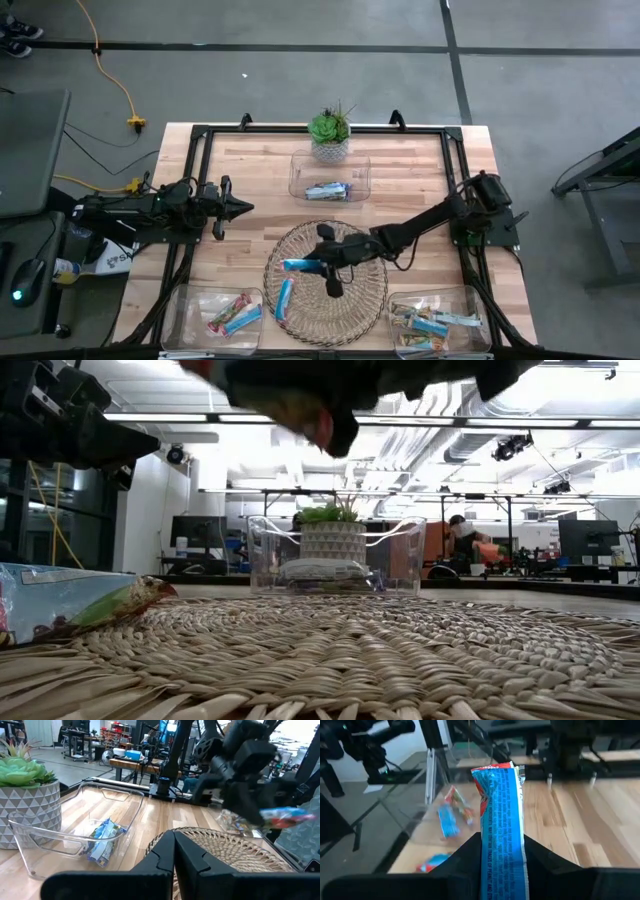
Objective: Pick and place Granola Bars by type
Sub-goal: Put the red granola bar into the bottom left transparent bin
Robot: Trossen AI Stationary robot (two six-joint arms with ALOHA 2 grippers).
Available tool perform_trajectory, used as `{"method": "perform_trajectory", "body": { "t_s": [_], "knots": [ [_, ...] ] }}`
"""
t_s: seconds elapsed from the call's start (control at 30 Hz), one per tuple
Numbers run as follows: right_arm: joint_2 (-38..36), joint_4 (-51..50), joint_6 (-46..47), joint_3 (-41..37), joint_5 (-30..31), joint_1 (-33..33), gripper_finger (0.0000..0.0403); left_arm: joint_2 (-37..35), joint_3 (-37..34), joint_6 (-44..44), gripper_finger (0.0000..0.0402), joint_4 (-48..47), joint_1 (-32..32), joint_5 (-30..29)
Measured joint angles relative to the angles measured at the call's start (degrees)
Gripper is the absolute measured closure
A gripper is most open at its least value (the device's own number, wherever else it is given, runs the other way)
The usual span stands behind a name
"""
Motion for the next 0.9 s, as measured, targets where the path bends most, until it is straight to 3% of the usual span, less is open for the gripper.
{"method": "perform_trajectory", "body": {
  "t_s": [0.2, 0.47, 0.9],
  "knots": [
    [0.0, -0.3, -3.19, 6.18, 2.22, 2.27, 0.0309, 0.02, -0.01, 0.02, 0.0401, 0.0, 0.0, 0.0],
    [0.68, -9.71, -8.42, 21.26, 4.95, 3.43, 0.0309, 0.01, -0.01, 0.01, 0.0401, 0.01, 0.02, 0.0],
    [14.78, -12.91, -9.27, 44.62, 2.84, 3.23, 0.0309, 0.0, -0.02, 0.01, 0.0401, 0.0, 0.01, 0.02]
  ]
}}
